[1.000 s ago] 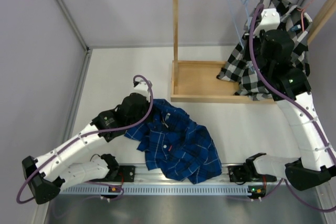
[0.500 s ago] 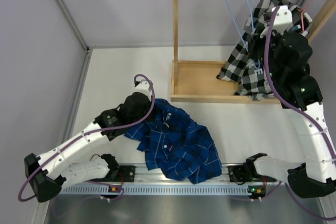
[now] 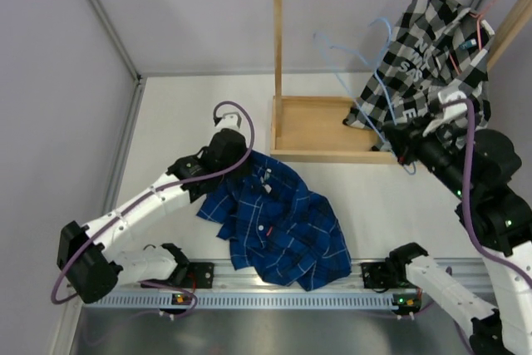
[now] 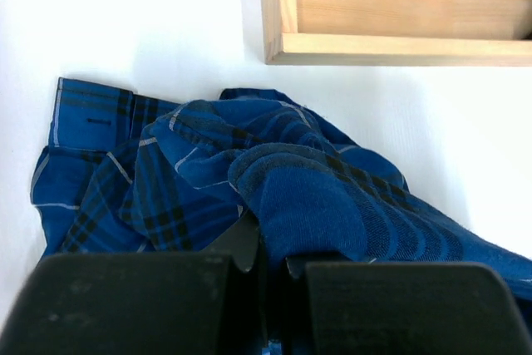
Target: Place the shirt on the hanger
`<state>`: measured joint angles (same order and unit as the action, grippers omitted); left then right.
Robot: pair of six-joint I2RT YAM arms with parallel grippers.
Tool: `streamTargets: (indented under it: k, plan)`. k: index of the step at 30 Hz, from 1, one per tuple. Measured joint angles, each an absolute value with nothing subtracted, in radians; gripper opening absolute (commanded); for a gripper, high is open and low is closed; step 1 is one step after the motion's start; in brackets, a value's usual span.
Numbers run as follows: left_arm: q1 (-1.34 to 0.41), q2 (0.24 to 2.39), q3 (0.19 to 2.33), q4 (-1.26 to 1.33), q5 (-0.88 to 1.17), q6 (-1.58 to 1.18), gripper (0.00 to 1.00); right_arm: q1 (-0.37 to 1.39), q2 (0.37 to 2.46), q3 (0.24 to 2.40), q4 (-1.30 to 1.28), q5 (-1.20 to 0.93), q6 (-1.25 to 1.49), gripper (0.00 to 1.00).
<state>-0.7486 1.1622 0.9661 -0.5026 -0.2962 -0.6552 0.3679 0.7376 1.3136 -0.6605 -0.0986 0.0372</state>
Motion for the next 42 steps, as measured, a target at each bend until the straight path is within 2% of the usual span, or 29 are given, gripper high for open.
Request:
streamTargets:
  k: [5, 11, 22, 32, 42]
  plan:
    - [-0.66, 1.243, 0.993, -0.479, -0.229, -0.656, 0.0, 0.367, 0.576, 1.184, -0.744, -0.397, 0.038, 0.0]
    - [-0.606, 1.275, 1.0, -0.457, -0.172, -0.653, 0.0, 0.367, 0.478, 1.078, -0.826, -0.597, 0.055, 0.0]
    - [-0.595, 1.283, 1.018, -0.418, -0.062, -0.655, 0.0, 0.366, 0.475, 0.962, -0.892, -0.628, 0.099, 0.0]
    - [-0.597, 1.3, 1.079, -0.421, 0.095, -0.591, 0.0, 0.378, 0.589, 0.921, -0.878, -0.635, 0.13, 0.0]
    - [-0.735, 1.298, 1.174, -0.511, 0.197, -0.467, 0.0, 0.471, 0.685, 0.897, -0.71, -0.69, 0.21, 0.0]
